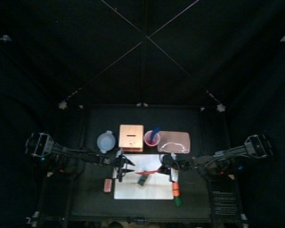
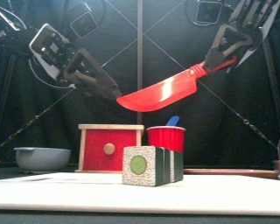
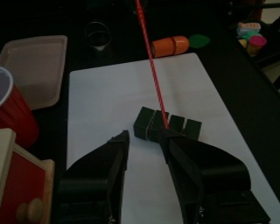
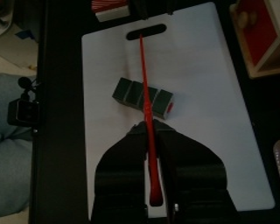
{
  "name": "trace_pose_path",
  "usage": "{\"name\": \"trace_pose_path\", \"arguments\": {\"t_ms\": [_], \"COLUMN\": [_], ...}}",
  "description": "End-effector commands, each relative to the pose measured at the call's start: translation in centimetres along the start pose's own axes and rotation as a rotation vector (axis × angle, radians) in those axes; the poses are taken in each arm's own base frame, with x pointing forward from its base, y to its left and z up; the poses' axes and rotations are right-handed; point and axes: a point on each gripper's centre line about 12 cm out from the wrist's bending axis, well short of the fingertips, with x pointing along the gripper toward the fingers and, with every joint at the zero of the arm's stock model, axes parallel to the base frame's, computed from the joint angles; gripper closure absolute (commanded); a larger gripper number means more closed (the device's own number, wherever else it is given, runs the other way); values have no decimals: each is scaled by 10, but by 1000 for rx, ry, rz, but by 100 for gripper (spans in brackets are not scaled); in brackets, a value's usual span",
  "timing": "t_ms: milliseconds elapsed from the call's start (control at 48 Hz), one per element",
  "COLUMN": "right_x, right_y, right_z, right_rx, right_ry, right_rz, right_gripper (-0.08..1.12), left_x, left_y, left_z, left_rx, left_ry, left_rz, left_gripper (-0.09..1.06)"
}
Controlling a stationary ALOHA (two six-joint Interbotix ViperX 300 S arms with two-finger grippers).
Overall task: Place sushi on board then cut the sushi with the knife then place the pieces on the plate
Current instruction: Grasp knife edge with left hand
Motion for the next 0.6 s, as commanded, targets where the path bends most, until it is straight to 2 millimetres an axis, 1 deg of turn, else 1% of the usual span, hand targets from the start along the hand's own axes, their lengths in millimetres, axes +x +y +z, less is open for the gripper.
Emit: {"name": "trace_pose_path", "arguments": {"t_ms": [21,146,333,458,604], "right_x": [-3,-1,5,8,9], "right_y": [1,-5,-13,-13,-14], "right_z": [11,13,13,14,16], "right_rx": [-4,-15,-21,-22,-20], "right_ry": [-37,-38,-27,-25,-26], "right_rz": [5,-14,-42,-45,-48], "right_gripper": [64,64,64,64,64], "left_x": [2,2,2,3,9], "left_y": [-2,-6,-6,-6,-6], "left_z": [12,9,8,8,-1], "left_rx": [-24,-65,-107,-107,-106], "left_ry": [-33,-25,-22,-20,12], "left_rz": [-1,0,12,12,13], "left_gripper": [22,18,9,9,9]}}
